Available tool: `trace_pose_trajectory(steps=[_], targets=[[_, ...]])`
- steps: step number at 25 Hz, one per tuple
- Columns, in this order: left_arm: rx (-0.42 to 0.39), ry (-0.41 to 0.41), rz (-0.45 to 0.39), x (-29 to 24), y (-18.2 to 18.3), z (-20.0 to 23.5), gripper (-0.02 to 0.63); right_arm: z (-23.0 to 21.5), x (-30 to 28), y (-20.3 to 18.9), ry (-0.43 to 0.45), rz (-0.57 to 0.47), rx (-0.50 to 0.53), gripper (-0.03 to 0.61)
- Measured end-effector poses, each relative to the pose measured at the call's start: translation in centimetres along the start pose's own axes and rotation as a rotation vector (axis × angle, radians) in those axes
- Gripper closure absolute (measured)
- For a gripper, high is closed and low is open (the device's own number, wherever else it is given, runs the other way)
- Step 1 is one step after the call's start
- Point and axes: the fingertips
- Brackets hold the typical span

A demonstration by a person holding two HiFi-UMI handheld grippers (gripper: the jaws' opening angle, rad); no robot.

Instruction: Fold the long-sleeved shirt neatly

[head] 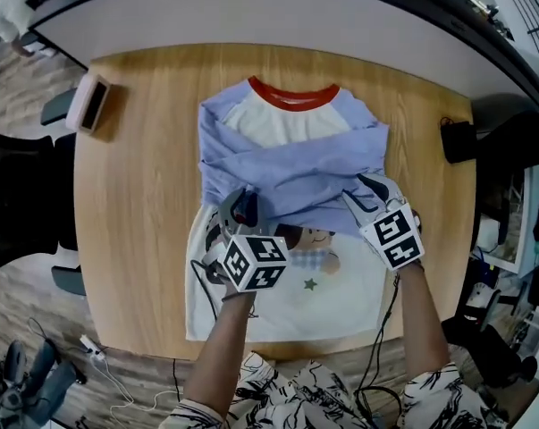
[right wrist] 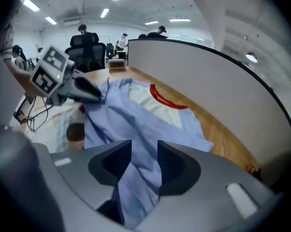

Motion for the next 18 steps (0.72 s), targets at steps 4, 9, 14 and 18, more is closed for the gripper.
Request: trace_pose_trajectory(steps=[4, 9, 14, 18], targets=[[-0.040, 0.005, 0.047, -1.1, -0.5, -0.4, 0.515, -1.6, -0.1, -5.4, -0.037, 0.060, 0.091, 0.364], [-0.032, 0.011, 0.040, -0.5, 0.4, -0.7, 0.476, -3.9, 0.4, -6.2, -0.034, 0.019, 0.076, 0.324], [0.004, 0.019, 0.055, -1.4, -0.3, -0.2, 0.462, -4.8, -1.7, -6.9, -0.027, 0.090, 0.218, 0.357], [0.135, -0.025, 0.005, -1.1, 0.2, 0.1, 0.580, -6.3, -0.9, -7.3, -0.066, 0.072, 0.201, 0.552]])
Point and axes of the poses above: the fingertips, and each gripper's own axes: x backward along the fingers, z to its left, y out of its top, and after that the axes turned 8 degrees about z, right-handed
